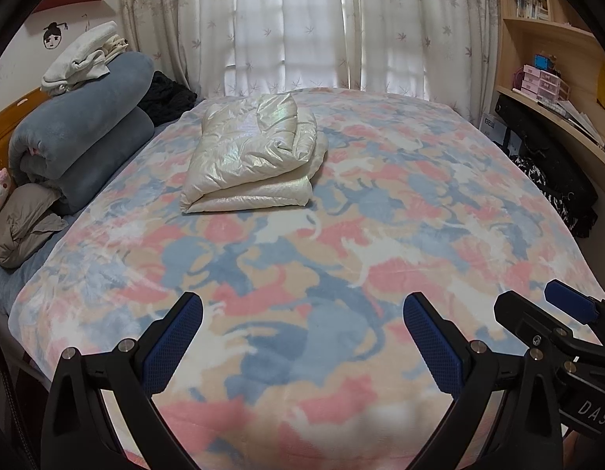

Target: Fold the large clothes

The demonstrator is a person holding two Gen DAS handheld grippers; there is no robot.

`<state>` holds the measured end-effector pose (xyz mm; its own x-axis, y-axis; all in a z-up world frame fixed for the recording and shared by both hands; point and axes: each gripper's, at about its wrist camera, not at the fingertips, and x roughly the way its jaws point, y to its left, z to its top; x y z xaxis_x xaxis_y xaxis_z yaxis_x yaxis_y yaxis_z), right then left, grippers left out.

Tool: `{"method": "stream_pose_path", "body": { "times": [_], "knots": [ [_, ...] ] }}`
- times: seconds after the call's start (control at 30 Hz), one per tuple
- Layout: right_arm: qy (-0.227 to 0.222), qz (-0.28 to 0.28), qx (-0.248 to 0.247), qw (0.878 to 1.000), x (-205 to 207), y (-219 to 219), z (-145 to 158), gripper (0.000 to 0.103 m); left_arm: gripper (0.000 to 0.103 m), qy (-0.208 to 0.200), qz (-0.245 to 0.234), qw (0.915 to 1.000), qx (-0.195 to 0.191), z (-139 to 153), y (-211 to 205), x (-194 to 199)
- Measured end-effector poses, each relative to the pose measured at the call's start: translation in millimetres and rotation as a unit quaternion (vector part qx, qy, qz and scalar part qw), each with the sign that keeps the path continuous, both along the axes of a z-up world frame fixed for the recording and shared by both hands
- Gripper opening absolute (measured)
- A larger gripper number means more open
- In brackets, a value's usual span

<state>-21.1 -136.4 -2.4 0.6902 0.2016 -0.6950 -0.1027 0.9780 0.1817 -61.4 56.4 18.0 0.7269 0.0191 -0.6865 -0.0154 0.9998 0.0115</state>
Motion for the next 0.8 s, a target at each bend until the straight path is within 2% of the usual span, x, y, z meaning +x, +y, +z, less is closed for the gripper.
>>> {"method": "stream_pose_path", "body": {
  "times": [0.8],
  "knots": [
    [0.001, 0.0, 0.001, 1.0, 0.5, -1.8, -0.4, 0.085, 0.1, 0.007, 0.001, 1.0, 0.001, -3.3, -3.3, -1.4]
  ]
}}
